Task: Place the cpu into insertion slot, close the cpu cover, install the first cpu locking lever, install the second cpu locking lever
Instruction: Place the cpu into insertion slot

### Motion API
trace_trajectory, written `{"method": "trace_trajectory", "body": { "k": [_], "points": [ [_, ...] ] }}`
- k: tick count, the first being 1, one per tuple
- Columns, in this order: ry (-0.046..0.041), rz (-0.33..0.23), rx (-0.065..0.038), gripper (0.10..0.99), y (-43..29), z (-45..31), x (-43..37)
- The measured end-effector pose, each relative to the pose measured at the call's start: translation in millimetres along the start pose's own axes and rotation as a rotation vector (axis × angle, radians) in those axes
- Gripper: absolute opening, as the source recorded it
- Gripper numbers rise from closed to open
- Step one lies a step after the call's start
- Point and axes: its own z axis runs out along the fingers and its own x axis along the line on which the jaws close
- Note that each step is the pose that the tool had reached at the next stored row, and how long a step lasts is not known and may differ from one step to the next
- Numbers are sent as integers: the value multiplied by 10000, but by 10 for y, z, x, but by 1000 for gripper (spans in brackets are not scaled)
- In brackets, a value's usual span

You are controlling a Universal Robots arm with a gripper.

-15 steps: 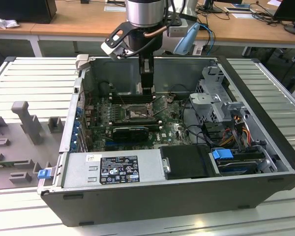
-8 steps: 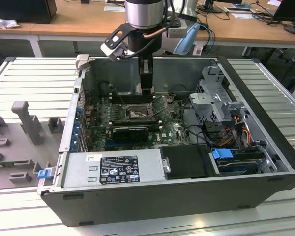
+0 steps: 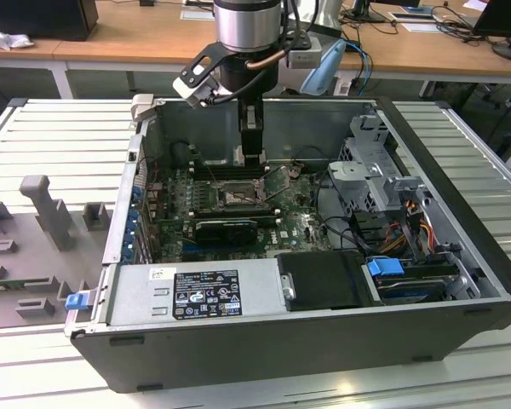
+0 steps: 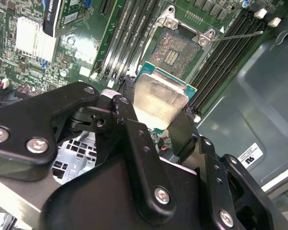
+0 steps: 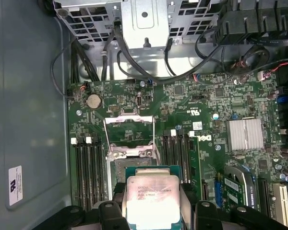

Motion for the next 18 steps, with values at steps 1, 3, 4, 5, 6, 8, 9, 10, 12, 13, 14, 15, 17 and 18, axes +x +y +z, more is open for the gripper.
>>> {"method": "trace_trajectory", "body": {
  "k": [1, 3, 4, 5, 6, 8, 9, 10, 12, 13, 14, 15, 17, 18],
  "points": [
    [1, 0, 0, 533, -3, 7, 7],
    [3, 1, -1, 533, -9, 30, 15],
    [3, -14, 0, 533, -15, 64, 16],
    [5, -37, 1, 533, -19, 74, 16],
    [8, -61, 1, 533, -20, 81, 16],
    [12, -108, 2, 533, -25, 101, 15],
    [13, -126, 3, 533, -27, 107, 15],
    [16, -155, 3, 533, -31, 119, 14],
    [21, -241, 6, 533, -36, 135, 13],
    [28, -312, 7, 533, -38, 140, 13],
    [33, -370, 8, 533, -39, 144, 13],
    [33, -376, 9, 533, -40, 146, 13],
    [35, -381, 8, 533, -40, 151, 13],
    [35, -382, 8, 533, -40, 154, 13]
  ]
}}
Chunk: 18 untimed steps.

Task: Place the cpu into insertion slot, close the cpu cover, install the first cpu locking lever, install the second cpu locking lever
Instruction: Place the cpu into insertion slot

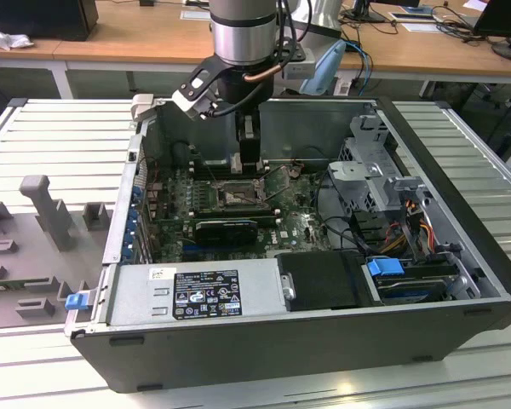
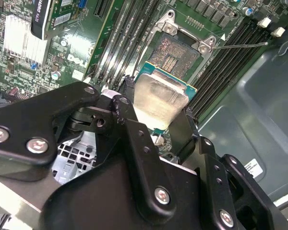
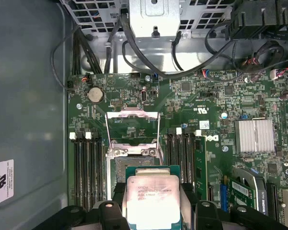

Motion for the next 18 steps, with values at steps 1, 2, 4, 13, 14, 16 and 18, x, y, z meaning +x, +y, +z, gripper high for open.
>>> {"method": "trace_trajectory", "body": {
  "k": [1, 2, 4, 13, 14, 16, 18],
  "points": [
    [1, -1, 0, 533, 0, 2, 0],
    [0, -3, 0, 533, -1, 8, 0],
    [1, -3, -1, 533, -1, 15, 0],
    [2, -9, -1, 533, -17, 130, 20],
    [4, -35, 0, 533, -20, 173, 29],
    [5, -60, 1, 533, -23, 210, 31],
    [7, -74, 2, 533, -27, 240, 33]
  ]
}}
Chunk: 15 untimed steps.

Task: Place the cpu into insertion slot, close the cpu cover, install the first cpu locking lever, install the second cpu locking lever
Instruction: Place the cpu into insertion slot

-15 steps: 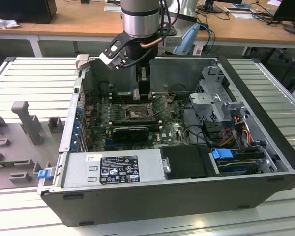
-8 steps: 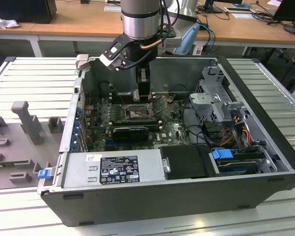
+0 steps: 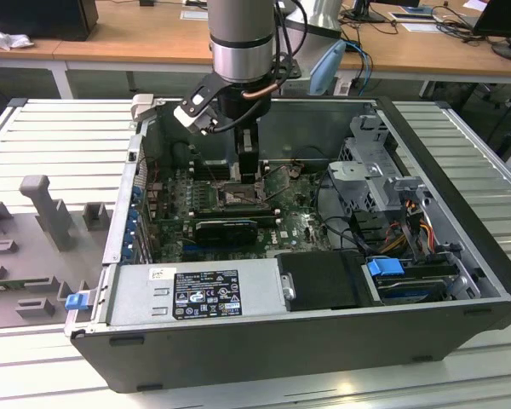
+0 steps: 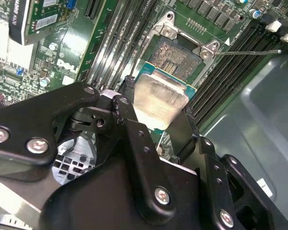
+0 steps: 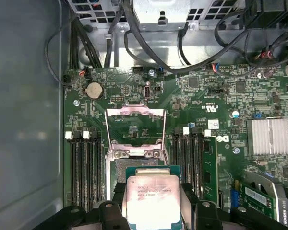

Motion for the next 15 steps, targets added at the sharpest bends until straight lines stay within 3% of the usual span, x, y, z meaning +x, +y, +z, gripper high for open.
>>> {"method": "trace_trajectory", "body": {
  "k": [15],
  "points": [
    [11, -6, 1, 533, -7, 82, -2]
  ]
}}
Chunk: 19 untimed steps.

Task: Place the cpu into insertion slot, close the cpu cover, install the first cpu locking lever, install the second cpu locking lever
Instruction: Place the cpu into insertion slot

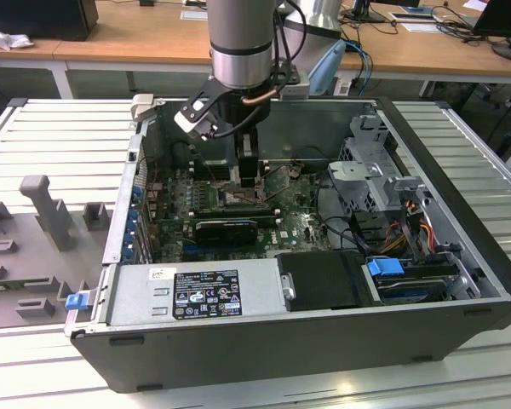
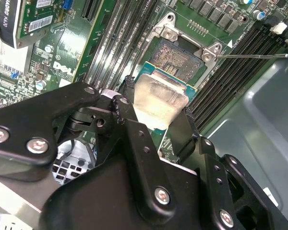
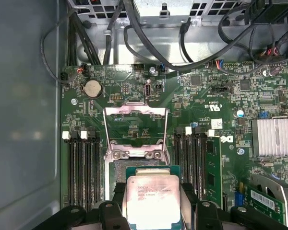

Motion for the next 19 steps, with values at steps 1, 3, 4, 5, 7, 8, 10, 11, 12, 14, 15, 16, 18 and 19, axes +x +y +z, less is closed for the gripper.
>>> {"method": "trace_trajectory", "body": {
  "k": [1, 3, 4, 5, 7, 8, 10, 11, 12, 14, 15, 16, 18, 19],
  "points": [
    [2, 0, 1, 533, -1, 7, 0],
    [5, 0, 2, 533, -2, 23, -1],
    [9, 0, 3, 533, -3, 31, -1],
    [11, 0, 2, 533, -3, 35, -1],
    [23, 1, 4, 533, -4, 47, -1],
    [28, 1, 4, 533, -4, 52, -1],
    [36, 2, 6, 533, -5, 62, -2],
    [39, 2, 6, 533, -6, 65, -2],
    [41, 2, 6, 533, -6, 69, -2],
    [48, 3, 7, 533, -7, 78, -2],
    [49, 3, 7, 533, -7, 81, -2],
    [52, 3, 8, 533, -8, 89, -2],
    [54, 3, 8, 533, -8, 98, -2],
    [54, 3, 9, 533, -9, 104, -2]
  ]
}}
